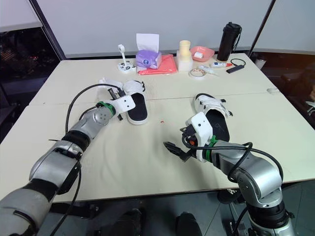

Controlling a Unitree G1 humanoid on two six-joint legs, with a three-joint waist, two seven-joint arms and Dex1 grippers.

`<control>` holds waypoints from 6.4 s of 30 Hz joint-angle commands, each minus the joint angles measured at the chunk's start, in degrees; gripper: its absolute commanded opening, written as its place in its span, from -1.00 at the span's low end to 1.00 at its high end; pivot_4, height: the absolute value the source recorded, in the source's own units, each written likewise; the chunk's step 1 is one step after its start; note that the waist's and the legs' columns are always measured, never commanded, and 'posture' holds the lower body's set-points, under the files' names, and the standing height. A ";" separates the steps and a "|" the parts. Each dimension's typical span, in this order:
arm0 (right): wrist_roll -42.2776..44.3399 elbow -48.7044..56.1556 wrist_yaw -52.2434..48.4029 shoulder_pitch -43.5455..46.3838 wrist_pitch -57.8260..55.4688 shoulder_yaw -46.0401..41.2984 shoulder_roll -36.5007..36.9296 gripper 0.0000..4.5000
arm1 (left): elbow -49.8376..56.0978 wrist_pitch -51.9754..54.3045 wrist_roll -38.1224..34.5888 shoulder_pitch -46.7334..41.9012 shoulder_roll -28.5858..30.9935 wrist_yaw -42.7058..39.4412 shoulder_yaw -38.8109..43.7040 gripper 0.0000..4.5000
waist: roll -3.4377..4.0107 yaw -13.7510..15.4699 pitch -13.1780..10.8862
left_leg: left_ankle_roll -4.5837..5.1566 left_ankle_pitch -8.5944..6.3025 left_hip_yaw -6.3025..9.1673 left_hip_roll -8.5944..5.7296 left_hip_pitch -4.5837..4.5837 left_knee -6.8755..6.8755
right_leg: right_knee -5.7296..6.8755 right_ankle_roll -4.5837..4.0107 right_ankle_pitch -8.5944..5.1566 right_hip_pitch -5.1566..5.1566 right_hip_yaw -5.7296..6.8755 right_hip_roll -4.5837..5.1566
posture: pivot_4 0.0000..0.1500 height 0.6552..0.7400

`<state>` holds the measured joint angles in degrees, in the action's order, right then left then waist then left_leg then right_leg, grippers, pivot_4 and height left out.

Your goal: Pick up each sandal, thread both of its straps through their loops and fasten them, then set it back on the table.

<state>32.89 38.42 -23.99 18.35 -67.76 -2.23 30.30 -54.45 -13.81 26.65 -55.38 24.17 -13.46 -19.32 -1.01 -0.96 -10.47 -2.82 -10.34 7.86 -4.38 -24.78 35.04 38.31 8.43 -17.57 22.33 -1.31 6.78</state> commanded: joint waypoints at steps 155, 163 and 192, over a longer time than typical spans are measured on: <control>1.05 -2.73 -6.57 -1.75 10.38 3.08 11.15 0.41 | -65.55 -18.58 2.15 -26.30 11.94 -79.04 54.25 -0.56 | -0.07 -2.54 0.00 | 0.11 -0.03 0.07 -0.03 -0.49 0.45 | 0.63 0.13 0.00 0.47 0.32 0.01 | 1.00 0.87; -2.49 -3.49 -8.49 -3.16 14.52 8.26 11.12 -0.97 | -65.55 -12.08 -2.08 -26.60 12.97 -77.24 53.15 -0.56 | -0.07 -2.67 0.00 | 0.11 -0.03 0.07 -0.01 -0.47 0.45 | 0.67 0.15 -0.01 0.48 0.32 0.01 | 1.00 0.87; -18.23 -13.50 -17.26 -3.39 28.95 22.16 8.07 -1.00 | -65.55 29.45 -23.24 -27.43 4.21 -55.95 55.04 0.95 | -0.15 -2.94 0.05 | 0.10 -0.04 0.06 0.00 -0.32 0.53 | 0.78 0.16 -0.02 0.39 0.32 0.01 | 1.00 0.87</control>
<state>15.28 25.54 -40.49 15.28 -38.36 18.09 38.92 -119.11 13.75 6.67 -81.27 28.60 -71.60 34.04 -1.17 -3.91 -10.41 -2.71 -10.38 7.93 -4.37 -25.10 35.57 39.08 8.58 -17.59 22.72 -0.99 6.79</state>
